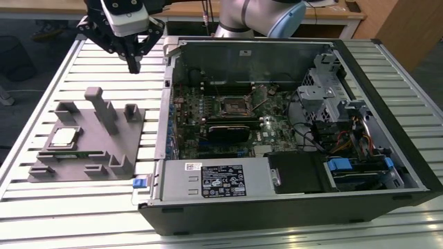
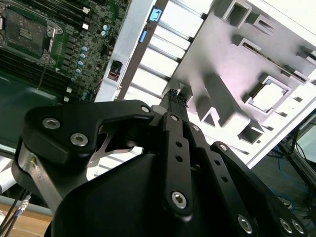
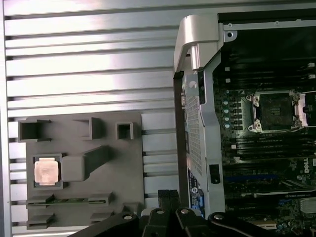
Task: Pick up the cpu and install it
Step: 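Reach for the cpu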
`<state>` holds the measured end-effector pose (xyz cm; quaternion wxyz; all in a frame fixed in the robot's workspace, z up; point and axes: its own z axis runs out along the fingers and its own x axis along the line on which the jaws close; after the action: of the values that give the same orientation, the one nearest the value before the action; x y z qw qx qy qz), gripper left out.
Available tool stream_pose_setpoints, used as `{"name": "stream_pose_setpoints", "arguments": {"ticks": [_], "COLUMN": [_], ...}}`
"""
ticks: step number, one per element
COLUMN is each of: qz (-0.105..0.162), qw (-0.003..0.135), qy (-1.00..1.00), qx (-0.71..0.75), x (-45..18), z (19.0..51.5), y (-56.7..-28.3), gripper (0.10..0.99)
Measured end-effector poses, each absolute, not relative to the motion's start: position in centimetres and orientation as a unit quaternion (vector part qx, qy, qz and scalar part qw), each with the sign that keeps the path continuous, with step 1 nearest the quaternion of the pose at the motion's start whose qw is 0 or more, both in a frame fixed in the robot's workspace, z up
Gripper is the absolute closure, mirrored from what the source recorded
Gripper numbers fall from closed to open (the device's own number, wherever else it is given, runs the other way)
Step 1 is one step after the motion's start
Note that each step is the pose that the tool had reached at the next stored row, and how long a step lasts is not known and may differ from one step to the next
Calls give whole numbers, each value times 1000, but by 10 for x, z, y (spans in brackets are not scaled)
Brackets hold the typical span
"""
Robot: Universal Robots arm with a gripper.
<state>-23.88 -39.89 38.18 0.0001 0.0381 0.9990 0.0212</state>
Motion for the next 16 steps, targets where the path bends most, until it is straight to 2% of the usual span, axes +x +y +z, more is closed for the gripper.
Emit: {"name": "stream_pose_setpoints", "arguments": {"ticks": [16], "qz": [21], "qw": [-1], "qy": [999], "qx": [38], "x": [-250], "z": [380], "y": [-399], "gripper": [980]}}
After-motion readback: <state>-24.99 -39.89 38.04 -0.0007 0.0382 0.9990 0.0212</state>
